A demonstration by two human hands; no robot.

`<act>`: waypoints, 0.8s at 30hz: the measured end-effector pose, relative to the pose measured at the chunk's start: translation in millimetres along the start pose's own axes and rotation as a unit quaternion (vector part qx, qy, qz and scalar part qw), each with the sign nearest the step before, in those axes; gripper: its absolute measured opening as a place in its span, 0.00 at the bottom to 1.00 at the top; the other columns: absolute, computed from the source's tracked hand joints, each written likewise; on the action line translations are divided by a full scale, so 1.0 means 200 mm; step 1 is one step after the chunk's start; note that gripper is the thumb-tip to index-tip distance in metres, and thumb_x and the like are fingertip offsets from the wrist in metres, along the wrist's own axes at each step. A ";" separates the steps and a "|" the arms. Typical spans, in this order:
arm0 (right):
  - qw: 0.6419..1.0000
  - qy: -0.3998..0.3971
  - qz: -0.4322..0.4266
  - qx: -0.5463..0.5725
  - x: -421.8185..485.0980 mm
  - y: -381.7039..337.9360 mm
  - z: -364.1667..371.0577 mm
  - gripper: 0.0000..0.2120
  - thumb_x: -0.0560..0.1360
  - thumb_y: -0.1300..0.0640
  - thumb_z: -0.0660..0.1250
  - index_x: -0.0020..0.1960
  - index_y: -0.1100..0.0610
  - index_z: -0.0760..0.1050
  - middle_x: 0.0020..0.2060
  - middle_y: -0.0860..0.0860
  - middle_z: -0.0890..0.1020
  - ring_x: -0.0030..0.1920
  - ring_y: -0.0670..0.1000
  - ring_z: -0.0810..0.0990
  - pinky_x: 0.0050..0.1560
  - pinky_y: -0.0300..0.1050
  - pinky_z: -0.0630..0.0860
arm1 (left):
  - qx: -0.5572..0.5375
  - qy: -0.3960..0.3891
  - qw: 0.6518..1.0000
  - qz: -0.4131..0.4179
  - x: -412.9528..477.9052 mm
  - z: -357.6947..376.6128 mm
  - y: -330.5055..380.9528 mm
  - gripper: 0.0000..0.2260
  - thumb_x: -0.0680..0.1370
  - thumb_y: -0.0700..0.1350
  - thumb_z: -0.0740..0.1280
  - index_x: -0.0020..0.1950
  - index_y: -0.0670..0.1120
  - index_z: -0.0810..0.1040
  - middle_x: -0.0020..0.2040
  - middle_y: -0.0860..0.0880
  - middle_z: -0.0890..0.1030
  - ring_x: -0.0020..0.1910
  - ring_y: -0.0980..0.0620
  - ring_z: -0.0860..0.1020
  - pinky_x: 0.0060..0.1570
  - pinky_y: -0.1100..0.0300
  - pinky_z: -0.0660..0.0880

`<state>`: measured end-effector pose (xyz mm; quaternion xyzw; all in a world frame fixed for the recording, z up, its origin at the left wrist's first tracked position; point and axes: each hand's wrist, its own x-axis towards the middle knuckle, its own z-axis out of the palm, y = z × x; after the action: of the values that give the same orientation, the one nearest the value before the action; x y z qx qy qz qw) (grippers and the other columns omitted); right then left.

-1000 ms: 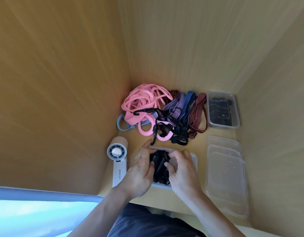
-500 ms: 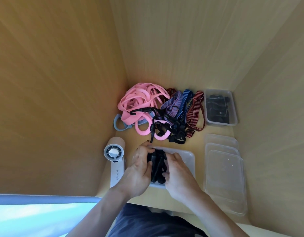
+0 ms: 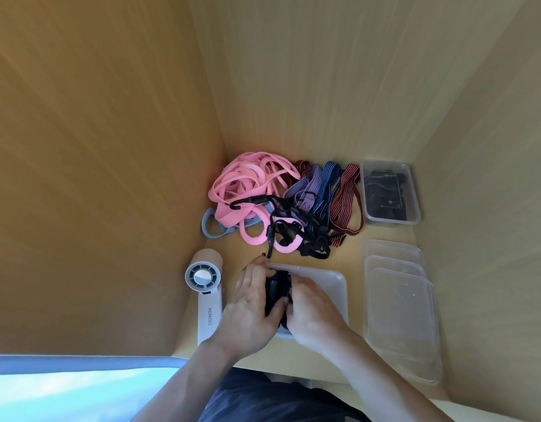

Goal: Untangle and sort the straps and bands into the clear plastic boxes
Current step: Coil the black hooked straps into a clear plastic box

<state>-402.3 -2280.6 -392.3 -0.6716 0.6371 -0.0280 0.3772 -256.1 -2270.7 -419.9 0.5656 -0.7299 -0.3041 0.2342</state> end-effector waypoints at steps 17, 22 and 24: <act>0.942 -0.068 0.099 0.312 -0.01 0.06 -0.13 0.07 0.78 0.67 0.60 0.47 0.60 0.76 0.38 0.56 0.81 0.41 0.59 0.86 0.48 0.56 0.84 | 0.050 0.014 0.999 -0.016 0.00 -0.01 0.05 0.19 0.75 0.49 0.69 0.63 0.50 0.66 0.69 0.58 0.65 0.65 0.55 0.66 0.55 0.66 0.59; 0.959 -0.071 0.105 0.253 0.00 0.08 -0.19 0.09 0.78 0.64 0.59 0.47 0.57 0.78 0.40 0.60 0.84 0.38 0.58 0.87 0.47 0.58 0.84 | 0.058 0.009 0.998 -0.023 0.01 -0.02 0.06 0.22 0.74 0.52 0.70 0.64 0.52 0.67 0.66 0.60 0.65 0.65 0.56 0.64 0.55 0.72 0.55; 0.964 -0.069 0.100 0.237 0.00 0.08 -0.22 0.09 0.79 0.63 0.59 0.46 0.56 0.78 0.41 0.60 0.85 0.39 0.57 0.87 0.49 0.57 0.84 | 0.055 0.005 0.998 -0.021 0.02 -0.03 0.07 0.22 0.74 0.52 0.71 0.65 0.53 0.67 0.65 0.60 0.65 0.65 0.56 0.64 0.56 0.78 0.52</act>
<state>-438.6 -2299.1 -369.9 -0.4964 0.6487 -0.0936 0.5693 -261.6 -2272.6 -406.3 0.5940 -0.7327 -0.2654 0.1996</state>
